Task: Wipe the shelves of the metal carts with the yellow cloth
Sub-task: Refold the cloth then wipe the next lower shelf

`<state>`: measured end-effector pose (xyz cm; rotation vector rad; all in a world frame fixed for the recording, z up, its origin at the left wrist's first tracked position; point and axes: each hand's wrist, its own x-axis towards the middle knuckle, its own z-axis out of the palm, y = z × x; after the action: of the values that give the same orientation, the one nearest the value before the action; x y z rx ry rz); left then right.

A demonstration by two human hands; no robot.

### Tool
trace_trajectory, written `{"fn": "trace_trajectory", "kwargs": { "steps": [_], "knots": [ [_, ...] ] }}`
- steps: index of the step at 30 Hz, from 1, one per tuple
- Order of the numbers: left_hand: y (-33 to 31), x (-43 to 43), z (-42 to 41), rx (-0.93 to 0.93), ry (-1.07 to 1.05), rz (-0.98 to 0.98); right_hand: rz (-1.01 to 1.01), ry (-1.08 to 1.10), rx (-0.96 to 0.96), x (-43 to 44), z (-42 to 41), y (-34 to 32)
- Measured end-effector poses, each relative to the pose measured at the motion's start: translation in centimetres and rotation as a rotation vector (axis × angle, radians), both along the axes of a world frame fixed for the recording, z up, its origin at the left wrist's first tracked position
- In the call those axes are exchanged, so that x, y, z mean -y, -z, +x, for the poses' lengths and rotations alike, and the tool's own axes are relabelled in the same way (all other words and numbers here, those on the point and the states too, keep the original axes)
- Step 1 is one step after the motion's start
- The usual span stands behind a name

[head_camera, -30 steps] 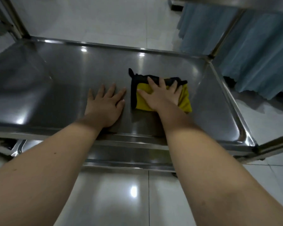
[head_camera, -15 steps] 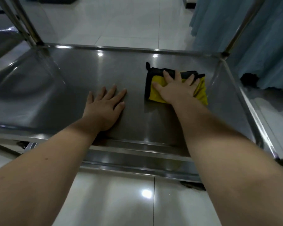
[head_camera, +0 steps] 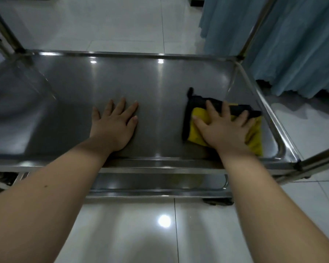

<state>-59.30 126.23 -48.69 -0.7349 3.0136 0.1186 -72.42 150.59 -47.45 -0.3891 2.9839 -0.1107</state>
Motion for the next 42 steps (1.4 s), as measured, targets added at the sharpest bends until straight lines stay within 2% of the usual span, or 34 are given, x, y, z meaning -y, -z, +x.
{"fn": "trace_trajectory", "kwargs": {
  "steps": [3, 6, 8, 11, 14, 16, 21, 25, 28, 31, 34, 39, 42],
  "knots": [
    [0.0, 0.4, 0.3, -0.010, 0.008, 0.003, -0.010, -0.240, -0.025, 7.1, 5.8, 0.3],
    [-0.1, 0.9, 0.8, -0.013, 0.014, 0.030, -0.014, -0.386, -0.056, 7.0, 7.3, 0.2],
    [-0.1, 1.1, 0.9, -0.019, 0.011, 0.032, -0.020, -0.346, -0.084, 2.8, 5.0, 0.4],
    [-0.1, 0.9, 0.5, -0.024, 0.001, 0.044, 0.008, -0.128, -0.012, -4.8, 0.8, -0.2],
    [0.1, 0.6, 0.1, -0.030, 0.001, 0.041, 0.051, 0.052, 0.033, -7.4, 0.0, -0.9],
    [0.0, 0.4, 0.0, -0.029, 0.001, 0.031, 0.053, 0.045, 0.010, -4.7, 1.4, -0.7],
    [-0.4, 0.7, 0.4, -0.024, 0.003, 0.040, 0.038, -0.252, 0.026, 6.4, 8.1, -0.3],
    [-0.3, 1.1, 0.8, -0.035, -0.004, 0.051, 0.028, -0.342, 0.011, 4.3, 6.5, -0.2],
    [-0.4, 0.9, 0.6, -0.021, -0.017, 0.049, 0.019, -0.261, -0.012, -1.6, 2.3, 0.0],
    [-0.4, 0.5, 0.2, -0.018, -0.010, 0.024, -0.001, -0.091, 0.045, -6.0, -1.2, -0.7],
    [-0.3, 0.1, -0.2, -0.011, -0.011, 0.004, 0.021, 0.003, 0.007, -4.4, -0.5, -0.5],
    [-0.3, 0.3, -0.1, 0.013, -0.010, -0.019, -0.015, -0.362, -0.001, 6.5, 7.4, 0.0],
    [-0.3, 1.0, 0.7, 0.016, -0.008, -0.014, -0.022, -0.440, -0.003, 7.7, 8.2, -0.3]
  ]
}}
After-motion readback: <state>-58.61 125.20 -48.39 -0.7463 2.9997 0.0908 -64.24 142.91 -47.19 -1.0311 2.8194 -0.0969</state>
